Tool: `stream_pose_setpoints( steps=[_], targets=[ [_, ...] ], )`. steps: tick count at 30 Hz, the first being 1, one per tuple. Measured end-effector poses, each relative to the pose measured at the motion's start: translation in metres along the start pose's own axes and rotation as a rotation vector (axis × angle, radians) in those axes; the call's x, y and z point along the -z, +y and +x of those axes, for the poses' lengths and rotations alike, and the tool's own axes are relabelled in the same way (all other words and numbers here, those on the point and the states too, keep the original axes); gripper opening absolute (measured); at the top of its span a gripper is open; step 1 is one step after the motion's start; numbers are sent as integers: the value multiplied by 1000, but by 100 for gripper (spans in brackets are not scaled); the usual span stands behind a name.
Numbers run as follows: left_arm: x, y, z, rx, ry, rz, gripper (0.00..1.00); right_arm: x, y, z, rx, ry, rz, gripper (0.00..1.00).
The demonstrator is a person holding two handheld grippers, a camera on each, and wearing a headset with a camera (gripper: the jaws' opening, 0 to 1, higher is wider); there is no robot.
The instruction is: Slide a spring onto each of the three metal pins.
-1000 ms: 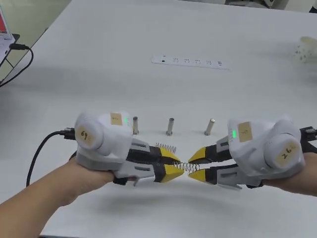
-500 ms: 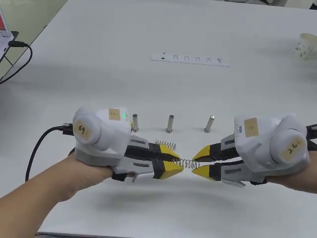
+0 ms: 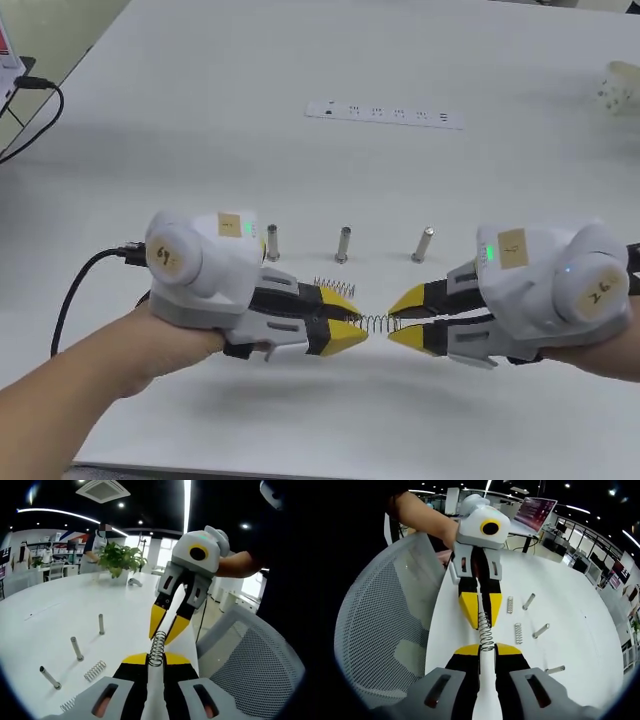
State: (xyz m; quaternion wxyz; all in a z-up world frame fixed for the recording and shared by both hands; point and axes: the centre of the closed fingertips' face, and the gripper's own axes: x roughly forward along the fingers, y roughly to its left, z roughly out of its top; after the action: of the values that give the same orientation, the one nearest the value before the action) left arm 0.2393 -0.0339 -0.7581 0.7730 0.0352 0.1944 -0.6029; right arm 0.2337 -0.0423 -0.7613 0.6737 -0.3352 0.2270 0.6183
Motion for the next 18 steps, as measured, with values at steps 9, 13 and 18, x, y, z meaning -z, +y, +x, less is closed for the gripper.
stream_pose_setpoints(
  steps=[9, 13, 18],
  targets=[
    [6, -1, -1, -6, 30, 28, 2, -13, 1, -5, -15, -26, -31, 8],
    [6, -1, -2, -9, 28, 32, 2, -18, 1, -7, -20, -51, -18, 7],
    [5, -2, -2, -9, 27, 37, 2, -34, 3, -11, -27, -110, 5, 8]
  ],
)
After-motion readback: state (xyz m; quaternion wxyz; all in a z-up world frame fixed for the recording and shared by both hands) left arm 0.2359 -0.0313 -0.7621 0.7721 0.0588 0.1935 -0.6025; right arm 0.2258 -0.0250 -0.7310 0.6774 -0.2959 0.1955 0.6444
